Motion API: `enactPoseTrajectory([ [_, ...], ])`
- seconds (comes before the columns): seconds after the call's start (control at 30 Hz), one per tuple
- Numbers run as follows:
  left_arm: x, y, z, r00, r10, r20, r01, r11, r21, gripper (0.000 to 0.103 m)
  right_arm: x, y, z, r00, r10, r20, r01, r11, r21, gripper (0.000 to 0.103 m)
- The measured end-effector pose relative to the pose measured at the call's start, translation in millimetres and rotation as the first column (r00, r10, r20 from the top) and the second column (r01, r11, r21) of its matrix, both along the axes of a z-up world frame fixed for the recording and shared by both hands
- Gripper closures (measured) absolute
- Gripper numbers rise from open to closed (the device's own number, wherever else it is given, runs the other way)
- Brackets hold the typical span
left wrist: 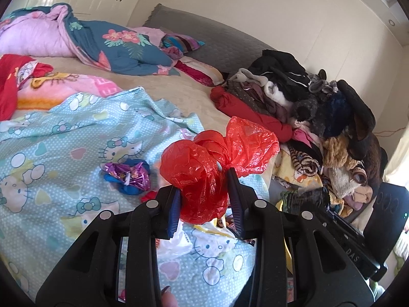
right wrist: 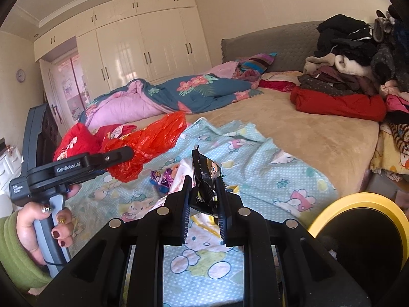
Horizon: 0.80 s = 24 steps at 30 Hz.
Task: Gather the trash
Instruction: 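Carry the red bag with the left tool and the wrapper with the right tool toward the bin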
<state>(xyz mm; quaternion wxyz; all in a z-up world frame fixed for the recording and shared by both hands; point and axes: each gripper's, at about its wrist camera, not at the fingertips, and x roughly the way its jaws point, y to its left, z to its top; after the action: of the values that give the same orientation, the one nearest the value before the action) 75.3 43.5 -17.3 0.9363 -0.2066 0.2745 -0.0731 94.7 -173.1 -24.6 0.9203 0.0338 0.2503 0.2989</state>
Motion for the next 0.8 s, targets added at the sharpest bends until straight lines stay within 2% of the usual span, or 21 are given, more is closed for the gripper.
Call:
enactPoseTrajectory([
  [0.8,-4,-43,14,0.996,-0.085,0.022,0.083,0.994,0.073,0.077,2,-58,11,0.994,-0.111,0.01,0.111,0.992,0.065,0.085],
])
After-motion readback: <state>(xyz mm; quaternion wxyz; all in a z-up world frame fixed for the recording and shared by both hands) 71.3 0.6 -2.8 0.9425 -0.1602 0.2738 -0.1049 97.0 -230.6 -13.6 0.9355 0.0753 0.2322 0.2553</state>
